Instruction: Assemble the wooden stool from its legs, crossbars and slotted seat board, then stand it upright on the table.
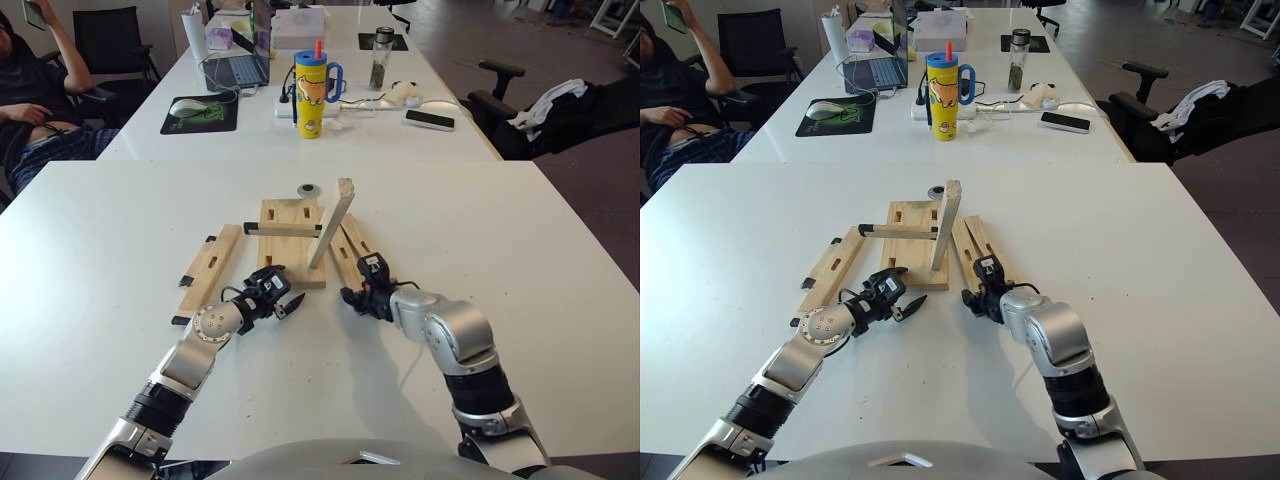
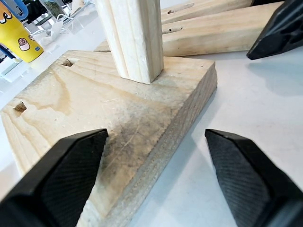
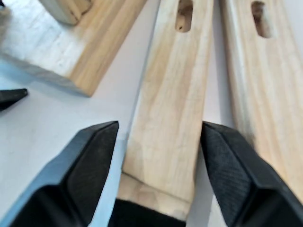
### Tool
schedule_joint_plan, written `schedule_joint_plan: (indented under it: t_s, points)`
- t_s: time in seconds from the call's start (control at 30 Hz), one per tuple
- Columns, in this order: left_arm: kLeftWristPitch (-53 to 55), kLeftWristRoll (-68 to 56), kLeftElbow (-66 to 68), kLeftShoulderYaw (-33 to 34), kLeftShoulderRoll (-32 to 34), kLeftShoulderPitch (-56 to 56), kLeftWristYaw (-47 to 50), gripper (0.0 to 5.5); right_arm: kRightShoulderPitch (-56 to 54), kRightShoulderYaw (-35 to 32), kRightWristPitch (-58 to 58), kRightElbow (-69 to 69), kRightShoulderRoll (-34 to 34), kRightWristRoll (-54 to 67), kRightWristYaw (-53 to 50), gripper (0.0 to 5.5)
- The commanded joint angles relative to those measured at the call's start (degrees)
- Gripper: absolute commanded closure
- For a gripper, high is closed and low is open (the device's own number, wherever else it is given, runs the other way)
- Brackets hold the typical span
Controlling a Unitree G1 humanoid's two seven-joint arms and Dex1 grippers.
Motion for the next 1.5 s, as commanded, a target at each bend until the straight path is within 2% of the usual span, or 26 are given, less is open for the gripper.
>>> schedule_joint_plan:
  t_s: [0.03,0.33,0.57,0.87,1.07,1.4,1.5]
  points:
    - [6.44,3.11,6.36,-4.57,1.31,5.18,-3.84,1.68,-1.96,-2.65,-1.45,3.67,4.26,-1.92,-2.93,2.41]
    - [6.53,3.00,6.52,-4.71,1.46,4.51,-4.13,1.68,-3.73,-3.19,-5.14,10.79,6.42,-6.22,-4.25,2.41]
    - [7.07,2.79,5.88,-4.54,1.21,4.71,-3.85,1.68,-3.48,-2.89,-4.42,10.19,6.18,-5.72,-1.52,3.43]
    - [11.40,4.88,2.17,-6.18,-0.13,5.23,-1.60,1.68,-6.65,-7.72,-9.89,3.72,6.62,-4.92,-0.94,3.44]
    - [17.17,5.34,0.69,-5.56,-2.85,5.96,2.23,1.68,-7.20,-9.89,-14.00,3.43,7.01,-3.92,0.05,3.44]
    - [20.15,5.09,1.92,-3.68,-6.78,4.63,6.49,1.68,-7.24,-11.78,-17.25,5.65,6.67,-4.18,0.64,3.44]
    - [19.74,3.98,-0.73,-2.83,-7.66,5.53,6.37,1.68,-7.31,-13.71,-22.76,6.09,6.93,-3.20,1.64,3.44]
